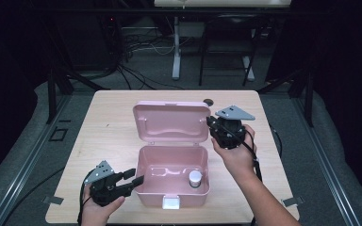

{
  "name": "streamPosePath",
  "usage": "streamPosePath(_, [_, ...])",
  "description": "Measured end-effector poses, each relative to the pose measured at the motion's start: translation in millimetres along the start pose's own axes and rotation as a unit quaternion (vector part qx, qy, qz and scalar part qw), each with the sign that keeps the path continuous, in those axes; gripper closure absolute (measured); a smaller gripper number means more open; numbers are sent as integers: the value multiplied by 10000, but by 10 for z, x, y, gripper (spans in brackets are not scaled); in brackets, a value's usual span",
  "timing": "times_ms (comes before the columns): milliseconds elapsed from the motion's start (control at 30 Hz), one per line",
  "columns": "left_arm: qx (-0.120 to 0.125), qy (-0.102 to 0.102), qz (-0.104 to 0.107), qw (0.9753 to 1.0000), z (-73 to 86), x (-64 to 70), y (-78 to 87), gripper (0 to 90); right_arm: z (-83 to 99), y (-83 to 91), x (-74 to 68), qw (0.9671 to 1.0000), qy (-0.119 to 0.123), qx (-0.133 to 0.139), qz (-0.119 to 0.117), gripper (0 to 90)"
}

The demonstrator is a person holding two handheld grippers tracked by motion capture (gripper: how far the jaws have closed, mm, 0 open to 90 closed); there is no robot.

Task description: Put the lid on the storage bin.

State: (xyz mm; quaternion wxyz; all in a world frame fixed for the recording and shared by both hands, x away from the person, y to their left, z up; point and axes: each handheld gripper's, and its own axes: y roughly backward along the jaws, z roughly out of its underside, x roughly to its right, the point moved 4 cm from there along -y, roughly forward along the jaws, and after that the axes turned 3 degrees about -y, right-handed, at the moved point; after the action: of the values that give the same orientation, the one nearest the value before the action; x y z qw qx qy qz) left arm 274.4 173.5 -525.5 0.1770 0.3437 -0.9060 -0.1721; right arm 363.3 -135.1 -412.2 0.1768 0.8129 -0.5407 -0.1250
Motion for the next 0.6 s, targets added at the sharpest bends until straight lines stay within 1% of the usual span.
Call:
streamPosePath(133, [-3,-11,-2,10000,-4,-2,-3,536,28,36,8,9999,-104,51,-90,868])
streamPosePath(200, [13,18,-12,10000,-9,-1,-5,539,33,44,5,9998,-131,68,-103,868])
streamPosePath(267, [-31,-7,3,10000,-19,-14,5,541,35,50,2,9998,-143,69,-116,868])
streamPosePath(367, [76,21,21,10000,-58,-25,8,548,41,60,4,9998,-156,61,-133,869])
streamPosePath(400, [54,-4,6,10000,-76,-31,20,550,45,62,4,9998,-157,73,-133,869])
streamPosePath(467, [121,8,-3,9999,-106,-39,31,552,51,65,1,9998,-157,84,-129,870])
streamPosePath(567, [89,-49,-18,9999,-134,-59,39,553,55,67,0,9997,-161,100,-136,871])
streamPosePath(600, [74,-31,-23,10000,-140,-63,41,555,56,71,-1,9997,-154,99,-135,870])
